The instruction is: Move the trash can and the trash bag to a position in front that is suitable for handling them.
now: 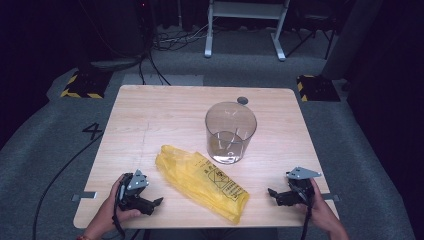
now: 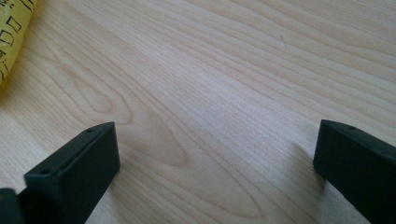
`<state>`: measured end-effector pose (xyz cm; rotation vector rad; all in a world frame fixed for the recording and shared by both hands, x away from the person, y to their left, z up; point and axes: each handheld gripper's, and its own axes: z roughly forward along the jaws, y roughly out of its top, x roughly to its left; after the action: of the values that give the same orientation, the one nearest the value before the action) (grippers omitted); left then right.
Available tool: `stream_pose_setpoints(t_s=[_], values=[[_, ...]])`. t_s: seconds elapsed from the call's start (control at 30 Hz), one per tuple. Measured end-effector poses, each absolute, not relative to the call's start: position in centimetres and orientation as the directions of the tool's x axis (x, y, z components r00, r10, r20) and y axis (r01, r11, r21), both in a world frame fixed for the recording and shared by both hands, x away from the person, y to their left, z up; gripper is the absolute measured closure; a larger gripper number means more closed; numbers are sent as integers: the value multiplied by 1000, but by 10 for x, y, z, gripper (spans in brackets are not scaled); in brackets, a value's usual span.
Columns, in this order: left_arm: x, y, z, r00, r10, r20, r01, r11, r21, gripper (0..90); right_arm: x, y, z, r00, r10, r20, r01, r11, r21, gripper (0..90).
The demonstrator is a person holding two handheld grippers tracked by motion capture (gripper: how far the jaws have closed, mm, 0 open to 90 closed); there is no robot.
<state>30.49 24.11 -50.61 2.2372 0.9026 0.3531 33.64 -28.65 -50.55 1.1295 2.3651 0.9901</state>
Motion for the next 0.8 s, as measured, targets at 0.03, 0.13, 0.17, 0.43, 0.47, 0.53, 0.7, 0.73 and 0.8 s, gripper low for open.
stream_pose_setpoints(t_s=[0.03, 0.13, 0.17, 0.43, 0.47, 0.53, 0.7, 0.73, 0.8], values=[[305, 241, -506, 721, 692, -5, 505, -521, 688, 4, 336, -286, -506, -627, 779, -5, 543, 442, 714, 5], [304, 241, -506, 719, 695, -9, 508, -517, 689, 4, 336, -286, -506, -627, 779, -6, 543, 442, 714, 6], [304, 241, -506, 718, 696, -8, 509, -517, 688, 4, 336, -287, -506, -627, 779, -6, 542, 442, 714, 6], [303, 241, -506, 711, 703, -6, 514, -514, 687, 5, 334, -290, -505, -670, 742, -5, 510, 465, 724, 57], [303, 241, -506, 709, 705, -6, 515, -513, 687, 5, 333, -290, -505, -673, 740, -5, 507, 466, 725, 61], [303, 241, -506, 708, 706, 0, 513, -515, 687, 6, 333, -290, -505, -674, 739, -7, 502, 465, 729, 95], [303, 240, -506, 707, 707, -7, 516, -510, 688, 5, 330, -291, -504, -671, 741, -20, 484, 459, 745, 160], [303, 240, -506, 708, 706, -6, 516, -510, 688, 5, 330, -292, -504, -674, 738, -24, 479, 461, 747, 167], [303, 240, -506, 707, 707, -7, 517, -510, 688, 5, 330, -292, -504, -674, 738, -29, 474, 462, 750, 165]])
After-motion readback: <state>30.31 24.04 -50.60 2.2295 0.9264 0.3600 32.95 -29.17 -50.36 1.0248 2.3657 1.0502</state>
